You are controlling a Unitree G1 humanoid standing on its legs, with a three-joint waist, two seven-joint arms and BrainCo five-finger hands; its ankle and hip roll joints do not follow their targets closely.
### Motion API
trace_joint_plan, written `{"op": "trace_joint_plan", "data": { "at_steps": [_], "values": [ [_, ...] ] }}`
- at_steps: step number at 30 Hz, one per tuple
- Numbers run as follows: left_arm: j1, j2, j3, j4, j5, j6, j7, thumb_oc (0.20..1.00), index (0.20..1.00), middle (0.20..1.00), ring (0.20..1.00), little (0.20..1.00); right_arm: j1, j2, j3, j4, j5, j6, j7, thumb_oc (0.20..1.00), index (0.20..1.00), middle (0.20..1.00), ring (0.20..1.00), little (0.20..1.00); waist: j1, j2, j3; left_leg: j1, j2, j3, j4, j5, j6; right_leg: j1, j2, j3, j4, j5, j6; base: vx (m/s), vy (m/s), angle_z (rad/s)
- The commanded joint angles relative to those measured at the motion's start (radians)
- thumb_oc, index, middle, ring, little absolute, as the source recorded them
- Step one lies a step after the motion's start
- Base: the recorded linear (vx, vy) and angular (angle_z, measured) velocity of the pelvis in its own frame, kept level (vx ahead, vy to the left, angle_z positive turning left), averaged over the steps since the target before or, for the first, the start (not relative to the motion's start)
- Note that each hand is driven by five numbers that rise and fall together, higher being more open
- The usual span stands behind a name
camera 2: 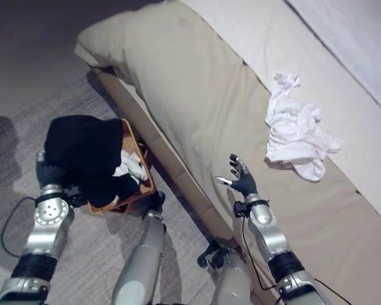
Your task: Pick up clothes into the bucket
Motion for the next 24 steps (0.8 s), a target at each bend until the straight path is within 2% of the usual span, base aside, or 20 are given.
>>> {"op": "trace_joint_plan", "data": {
  "at_steps": [1, 6, 13, 18, 24],
  "values": [
    [-0.098, 0.041, 0.051, 0.026, 0.032, -0.079, 0.096, 0.200, 0.200, 0.200, 0.200, 0.200, 0.031, -0.022, -0.033, -0.094, 0.052, -0.079, -0.027, 1.000, 1.000, 1.000, 1.000, 1.000, -0.009, -0.024, 0.001, -0.042, 0.004, -0.009, 0.054, -0.039, 0.057, -0.001, -0.004, 0.038, 0.065, 0.019, 0.043, -0.02, -0.001, -0.04],
    [-0.134, 0.087, 0.079, 0.040, 0.028, -0.090, 0.150, 0.200, 0.200, 0.200, 0.200, 0.200, 0.042, -0.035, -0.035, -0.125, 0.078, -0.099, -0.034, 1.000, 1.000, 1.000, 1.000, 1.000, -0.025, -0.047, 0.014, -0.103, 0.007, -0.007, 0.080, -0.047, 0.055, -0.060, -0.001, 0.039, 0.083, 0.016, 0.042, -0.01, -0.013, 0.05],
    [-0.227, 0.127, 0.106, 0.146, -0.058, -0.103, 0.214, 0.200, 0.200, 0.200, 0.200, 0.200, 0.051, -0.043, -0.015, -0.193, 0.119, -0.123, -0.036, 1.000, 1.000, 1.000, 1.000, 1.000, -0.051, -0.087, 0.027, -0.192, 0.007, -0.012, 0.107, -0.047, 0.046, -0.137, 0.000, 0.030, 0.111, 0.009, 0.040, 0.00, -0.031, 0.06],
    [-0.291, 0.184, 0.073, 0.282, -0.106, -0.089, 0.182, 0.200, 0.200, 0.200, 0.200, 0.200, 0.036, -0.048, 0.010, -0.232, 0.150, -0.131, -0.024, 1.000, 1.000, 1.000, 1.000, 1.000, -0.071, -0.111, 0.033, -0.244, 0.024, -0.009, 0.122, -0.046, 0.043, -0.204, 0.008, 0.040, 0.120, 0.018, 0.042, -0.02, -0.010, 0.00],
    [-0.353, 0.201, 0.039, 0.368, -0.142, -0.074, 0.173, 0.200, 0.200, 0.200, 0.200, 0.200, 0.037, -0.061, 0.016, -0.249, 0.148, -0.133, -0.036, 1.000, 1.000, 1.000, 1.000, 1.000, -0.096, -0.114, 0.038, -0.292, 0.023, -0.004, 0.162, -0.060, 0.045, -0.253, 0.002, 0.051, 0.139, 0.017, 0.045, 0.00, 0.011, -0.02]
  ]
}}
